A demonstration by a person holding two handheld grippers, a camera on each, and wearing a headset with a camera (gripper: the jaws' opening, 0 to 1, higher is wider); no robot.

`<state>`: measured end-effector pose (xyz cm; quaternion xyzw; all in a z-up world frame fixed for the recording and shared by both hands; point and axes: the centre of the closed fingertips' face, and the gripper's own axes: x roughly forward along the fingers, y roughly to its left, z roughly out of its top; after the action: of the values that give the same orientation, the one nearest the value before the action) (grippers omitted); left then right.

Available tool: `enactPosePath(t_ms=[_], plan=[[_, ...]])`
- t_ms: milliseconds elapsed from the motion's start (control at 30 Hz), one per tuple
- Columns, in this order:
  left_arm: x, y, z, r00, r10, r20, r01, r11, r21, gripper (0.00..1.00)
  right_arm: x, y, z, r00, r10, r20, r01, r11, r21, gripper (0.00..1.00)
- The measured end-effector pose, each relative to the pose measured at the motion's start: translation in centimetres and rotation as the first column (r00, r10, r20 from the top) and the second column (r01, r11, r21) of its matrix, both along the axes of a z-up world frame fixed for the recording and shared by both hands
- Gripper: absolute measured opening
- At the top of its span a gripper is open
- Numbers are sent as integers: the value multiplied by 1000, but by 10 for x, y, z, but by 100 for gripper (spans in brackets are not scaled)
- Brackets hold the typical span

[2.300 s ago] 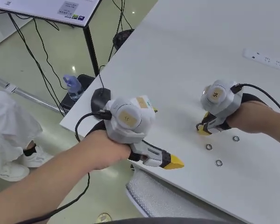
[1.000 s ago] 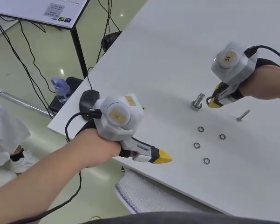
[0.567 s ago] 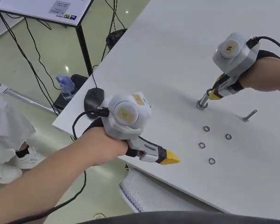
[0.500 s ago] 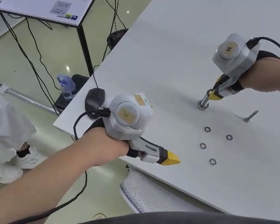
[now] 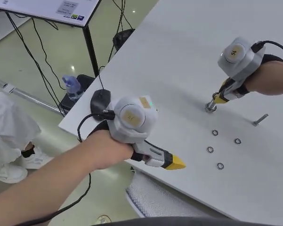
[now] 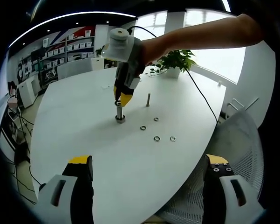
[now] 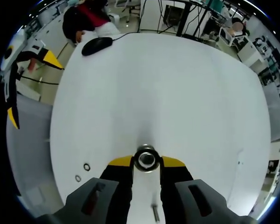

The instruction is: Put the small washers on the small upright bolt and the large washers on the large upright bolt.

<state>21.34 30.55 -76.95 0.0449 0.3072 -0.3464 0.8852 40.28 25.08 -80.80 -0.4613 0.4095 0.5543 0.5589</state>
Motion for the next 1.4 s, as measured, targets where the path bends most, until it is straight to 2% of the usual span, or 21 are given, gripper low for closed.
enactPosePath(t_ms=[133,800,1133,1200,1400], plan=[[-1,2,-2,1000,-1,-11,1,1000,5,99,2,0,-5,1000,10,4,-10,1000,-15,22],[-2,4,-5,1000,0,-16,0,1000,8,95,0,0,-20,1000,15,4,-15,999,-46,22],[0,4,-5,1000,-2,-17,3,1000,8,95,8,2,-42,1000,15,-8,-15,999,-52,22],[-1,5,-5,1000,-2,-18,2,1000,7,95,11,2,-52,1000,12,-12,-13,999,-51,22],[0,8,-6,1000,6,-18,-6,1000,8,95,6,2,-53,1000,3,-10,-4,998,-56,22]])
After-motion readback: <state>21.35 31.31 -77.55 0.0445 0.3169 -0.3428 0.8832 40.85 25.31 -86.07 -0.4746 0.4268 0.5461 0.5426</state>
